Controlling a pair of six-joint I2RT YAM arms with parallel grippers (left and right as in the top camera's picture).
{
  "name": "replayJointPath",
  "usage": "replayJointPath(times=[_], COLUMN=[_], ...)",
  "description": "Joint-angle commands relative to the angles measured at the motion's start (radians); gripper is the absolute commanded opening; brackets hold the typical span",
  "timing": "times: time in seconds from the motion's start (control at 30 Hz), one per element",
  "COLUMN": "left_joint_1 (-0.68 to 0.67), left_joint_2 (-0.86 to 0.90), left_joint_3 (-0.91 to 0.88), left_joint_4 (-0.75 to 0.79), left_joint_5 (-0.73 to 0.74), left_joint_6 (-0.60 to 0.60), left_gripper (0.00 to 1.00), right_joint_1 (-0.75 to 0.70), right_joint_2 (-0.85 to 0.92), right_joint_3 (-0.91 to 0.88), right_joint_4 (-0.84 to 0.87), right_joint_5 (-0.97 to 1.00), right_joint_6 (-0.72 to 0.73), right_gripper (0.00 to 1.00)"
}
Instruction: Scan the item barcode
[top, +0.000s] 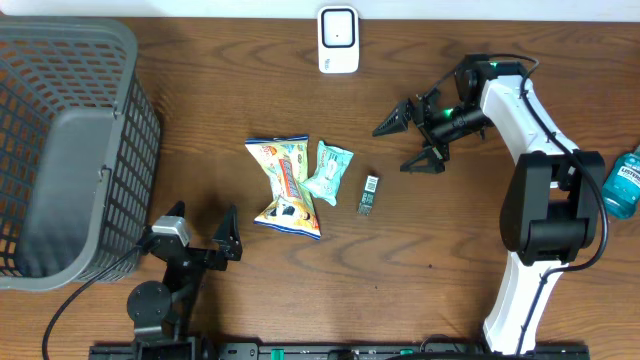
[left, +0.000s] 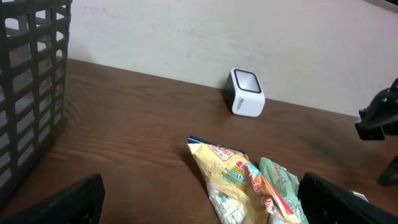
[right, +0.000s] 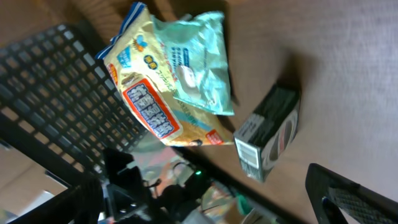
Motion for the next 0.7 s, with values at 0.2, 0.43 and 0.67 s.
replayJointPath(times=[0.2,0.43,0.67], left_joint_1=[-0.003,-0.003,-0.003], left_joint_2=[-0.007,-0.007,-0.007], left_joint_3=[-0.019,-0.019,-0.019], left_joint_4=[-0.032,-0.032,-0.032], left_joint_5=[0.009,0.009,0.009], left_joint_6=[0.002,0.002,0.002], left_gripper=[0.98,0.98,0.98], right_joint_1=[0.003,0.015,0.063], right_joint_2=[0.099,0.23,0.287], right_joint_3=[-0.004,-0.004,-0.004], right_joint_4=[0.007,-0.013,-0.019], right_joint_5=[0.004,-0.063,-0.09], right_joint_6=[0.181,0.083,0.055], right_gripper=[0.96,0.89,0.89])
